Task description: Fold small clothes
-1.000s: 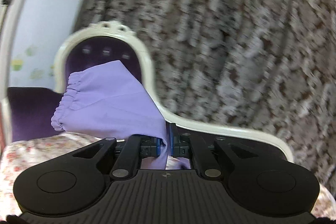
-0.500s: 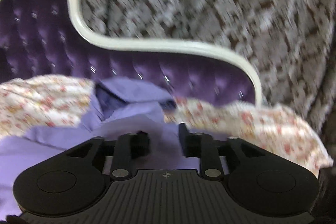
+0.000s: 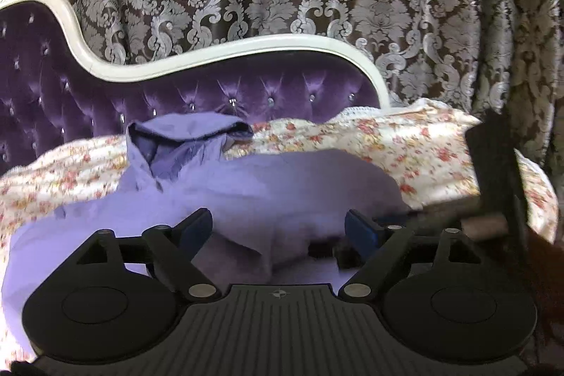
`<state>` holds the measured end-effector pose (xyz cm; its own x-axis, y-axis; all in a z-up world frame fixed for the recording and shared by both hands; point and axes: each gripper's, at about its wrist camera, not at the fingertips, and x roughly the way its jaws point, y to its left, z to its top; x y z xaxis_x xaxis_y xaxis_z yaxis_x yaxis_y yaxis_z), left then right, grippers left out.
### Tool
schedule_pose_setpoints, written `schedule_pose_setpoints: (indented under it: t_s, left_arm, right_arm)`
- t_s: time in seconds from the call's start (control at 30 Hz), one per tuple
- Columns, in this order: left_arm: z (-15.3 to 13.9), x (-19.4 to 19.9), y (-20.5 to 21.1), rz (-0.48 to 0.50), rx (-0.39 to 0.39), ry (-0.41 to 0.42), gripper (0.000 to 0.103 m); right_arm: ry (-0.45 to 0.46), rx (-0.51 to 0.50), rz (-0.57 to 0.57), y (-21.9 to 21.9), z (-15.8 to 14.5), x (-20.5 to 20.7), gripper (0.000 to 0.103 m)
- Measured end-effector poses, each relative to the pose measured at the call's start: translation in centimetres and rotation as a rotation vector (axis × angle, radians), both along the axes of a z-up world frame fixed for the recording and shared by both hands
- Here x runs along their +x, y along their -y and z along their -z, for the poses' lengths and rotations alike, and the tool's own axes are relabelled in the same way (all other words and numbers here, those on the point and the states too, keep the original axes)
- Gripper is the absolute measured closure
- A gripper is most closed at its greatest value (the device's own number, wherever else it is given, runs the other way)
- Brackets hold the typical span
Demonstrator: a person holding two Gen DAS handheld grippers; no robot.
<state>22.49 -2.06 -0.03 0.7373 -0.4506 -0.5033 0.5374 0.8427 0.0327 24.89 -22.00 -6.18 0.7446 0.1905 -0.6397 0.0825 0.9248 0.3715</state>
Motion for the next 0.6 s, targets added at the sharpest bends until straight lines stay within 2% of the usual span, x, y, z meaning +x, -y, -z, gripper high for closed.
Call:
schedule_pose_setpoints:
  t_s: [0.07, 0.13, 0.23, 0.33, 0.43, 0.53, 0.6]
  left_arm:
    - [-0.2, -0.7, -1.0, -0.005, -0.005, 0.008, 0.021]
    - [-0.6, -1.4, -2.4, -0.044, -0.007, 0.052, 0.021]
    - [-1.0, -0.8, -4.4, -0.154, -0.005, 0.089, 0.019]
    - [-0.1, 1.5, -6.6, -0.307, -0.016, 0.045, 0.017]
    - [2.0, 3.8, -8.1, -0.429, 0.008, -0.023, 0.017]
    - [4.7, 5.4, -9.5, -0.516, 0.051, -0.13, 0.017]
    - [5.7, 5.3, -10.4, -0.52, 0.007, -0.148, 0.016]
  right_arm:
    - [-0.011, -0.015, 0.008, 0.3, 0.0, 0.0, 0.008]
    - [-0.008, -0.028, 0.02, 0.6, -0.3, -0.1, 0.008]
    - [0.019, -0.062, 0.042, 0.8, -1.3, -0.2, 0.008]
    - [0.062, -0.102, 0.038, 0.2, -2.7, 0.1, 0.008]
    - [0.106, -0.153, 0.0, -1.6, -4.1, 0.9, 0.007]
    - [0.147, -0.211, -0.051, -4.0, -5.1, 2.0, 0.007]
    - [0.171, -0.23, -0.082, -5.7, -5.5, 2.9, 0.007]
